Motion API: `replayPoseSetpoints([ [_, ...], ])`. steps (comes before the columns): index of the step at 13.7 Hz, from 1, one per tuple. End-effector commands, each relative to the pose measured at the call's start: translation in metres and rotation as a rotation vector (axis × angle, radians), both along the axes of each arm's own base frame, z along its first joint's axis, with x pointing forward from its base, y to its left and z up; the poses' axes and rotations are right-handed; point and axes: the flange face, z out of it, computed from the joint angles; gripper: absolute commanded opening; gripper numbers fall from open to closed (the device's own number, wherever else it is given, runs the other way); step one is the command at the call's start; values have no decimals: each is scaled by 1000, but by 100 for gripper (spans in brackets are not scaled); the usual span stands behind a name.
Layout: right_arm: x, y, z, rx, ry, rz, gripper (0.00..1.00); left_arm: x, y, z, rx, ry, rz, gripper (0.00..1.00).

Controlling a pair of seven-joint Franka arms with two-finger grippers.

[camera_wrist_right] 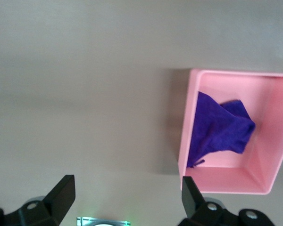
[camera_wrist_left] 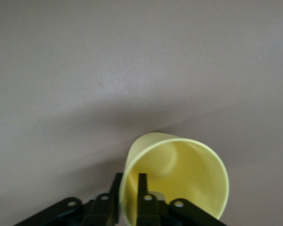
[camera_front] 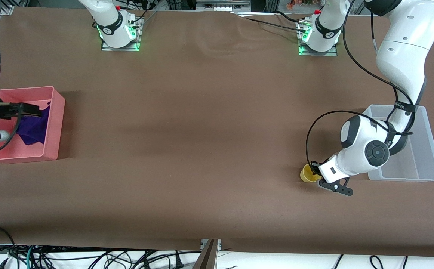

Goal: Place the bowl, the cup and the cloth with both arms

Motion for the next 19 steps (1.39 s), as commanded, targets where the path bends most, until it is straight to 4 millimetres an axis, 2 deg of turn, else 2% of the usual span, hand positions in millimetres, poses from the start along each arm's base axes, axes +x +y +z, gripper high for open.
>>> replayPoseSetpoints([
  [1,-5,41,16,13,-28,28,100,2,5,29,36,-4,1,0],
  [2,-3,48,25,17,-59,40,100,0,7,47,53,18,-1,0],
  [4,-7,42,62,13,-151,21,100,-7,16,92,93,70,-7,0],
  [6,-9,19,86,8,-240,-5,100,-25,28,132,143,148,-46,0],
  [7,-14,16,97,-3,-258,-7,100,-33,43,148,166,194,-92,0],
  [9,-20,8,98,-14,-248,-37,100,-48,103,170,199,253,-174,0],
  [10,-27,7,99,-13,-221,-52,100,-54,137,170,237,285,-220,0],
  [12,-36,7,94,-14,-144,-146,100,-66,202,157,240,322,-241,0],
  [15,-41,22,97,-1,-135,-200,100,-91,271,113,200,290,-280,0],
  [18,-39,20,88,-6,-96,-192,100,-115,309,60,182,167,-322,0],
  [19,-37,19,86,-9,-93,-189,100,-118,310,52,183,134,-332,0],
])
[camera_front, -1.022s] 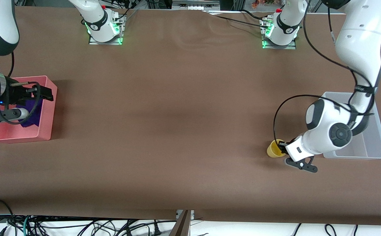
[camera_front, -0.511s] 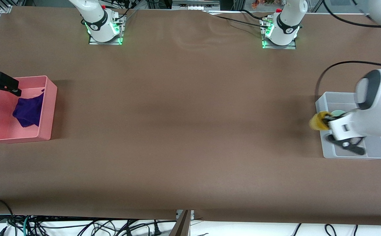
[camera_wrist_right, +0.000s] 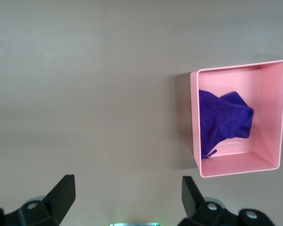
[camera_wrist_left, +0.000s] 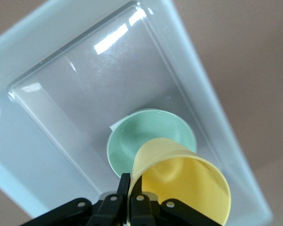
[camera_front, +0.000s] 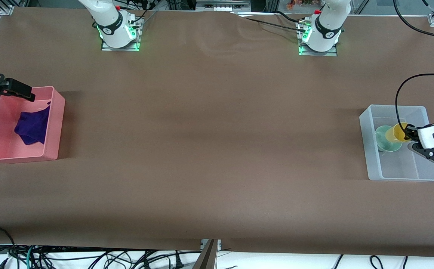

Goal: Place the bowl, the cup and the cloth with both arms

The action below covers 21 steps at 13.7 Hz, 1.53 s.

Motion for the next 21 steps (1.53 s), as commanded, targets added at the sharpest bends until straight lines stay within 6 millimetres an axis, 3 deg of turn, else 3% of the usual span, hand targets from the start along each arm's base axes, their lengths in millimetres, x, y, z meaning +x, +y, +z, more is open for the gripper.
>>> replayPoseSetpoints([
  [1,-3,-1,-1,7,14,-3,100,-13,-3,-14,3,-43,-58,0],
  [2,-3,-1,0,5,9,-3,100,-14,-2,-16,1,-41,-54,25],
  [3,-3,-1,-1,5,8,-3,100,-16,1,-18,-2,-38,-50,91],
  [4,-2,-1,0,5,3,-3,100,-18,3,-16,-1,-35,-51,100],
  [6,-2,-1,-1,5,4,-1,100,-17,-1,-3,-3,-5,-48,100],
  [9,-2,-2,0,5,3,-3,100,-4,-41,71,3,-20,-52,100],
  [12,-2,-1,0,5,3,-1,100,-9,-89,150,-63,-63,141,100],
  [16,-1,-2,0,5,1,-3,100,-5,-151,230,-52,-29,272,100],
  [18,-1,-2,0,5,0,0,100,-8,-174,261,-38,-48,281,100],
  [19,-1,-2,0,5,1,-3,100,-11,-199,270,-26,-50,245,100],
  [21,-1,-2,0,5,0,-1,100,-18,-199,287,-42,-73,282,100],
])
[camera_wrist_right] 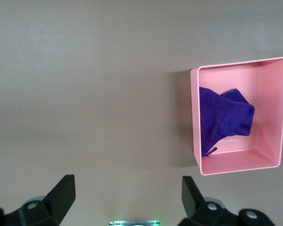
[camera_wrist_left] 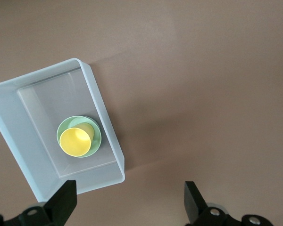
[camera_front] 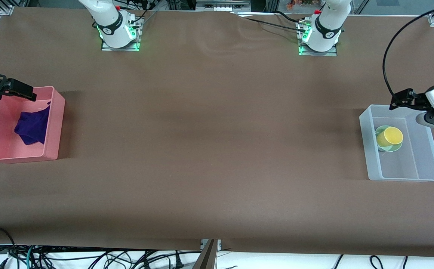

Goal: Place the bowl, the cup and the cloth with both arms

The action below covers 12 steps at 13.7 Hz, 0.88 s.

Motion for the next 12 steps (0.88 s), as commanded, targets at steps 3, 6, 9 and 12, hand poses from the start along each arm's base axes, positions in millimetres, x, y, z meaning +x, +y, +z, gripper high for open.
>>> replayPoseSetpoints([
  [3,-2,-2,2,5,-5,2,100,-16,-18,27,-50,-41,160,100],
  [6,-2,-2,2,5,-5,0,100,-50,-48,28,-14,-102,249,100],
  [9,-2,-2,2,5,-4,0,100,-74,-56,19,-12,-154,254,100],
  [12,-2,-3,2,5,-5,-1,100,-73,-57,20,-15,-155,250,100],
])
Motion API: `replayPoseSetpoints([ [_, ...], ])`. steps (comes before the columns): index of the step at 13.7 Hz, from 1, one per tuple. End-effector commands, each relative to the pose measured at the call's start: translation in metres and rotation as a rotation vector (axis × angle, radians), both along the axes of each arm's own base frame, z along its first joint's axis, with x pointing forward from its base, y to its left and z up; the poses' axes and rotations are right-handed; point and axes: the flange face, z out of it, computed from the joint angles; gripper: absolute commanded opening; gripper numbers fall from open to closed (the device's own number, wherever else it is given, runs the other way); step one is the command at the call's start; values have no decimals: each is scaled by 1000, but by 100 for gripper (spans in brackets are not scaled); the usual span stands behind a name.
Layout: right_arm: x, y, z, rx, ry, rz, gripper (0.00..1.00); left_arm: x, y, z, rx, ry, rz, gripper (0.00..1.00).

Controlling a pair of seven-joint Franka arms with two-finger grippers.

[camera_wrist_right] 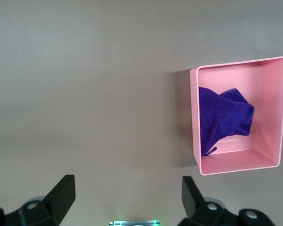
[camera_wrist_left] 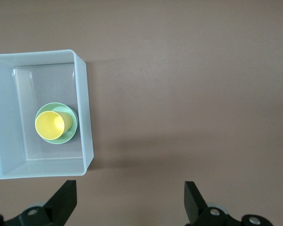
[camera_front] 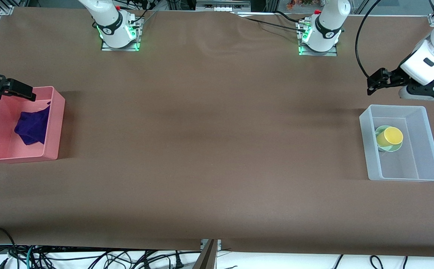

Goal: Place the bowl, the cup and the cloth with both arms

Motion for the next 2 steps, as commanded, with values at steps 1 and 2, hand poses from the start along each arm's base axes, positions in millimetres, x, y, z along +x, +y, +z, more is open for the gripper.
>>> replayPoseSetpoints([
  [1,-2,-2,2,5,-5,1,100,-5,-1,2,-16,-19,1,100],
  [2,-2,-2,2,5,-5,1,100,-6,0,3,-18,-8,4,100],
])
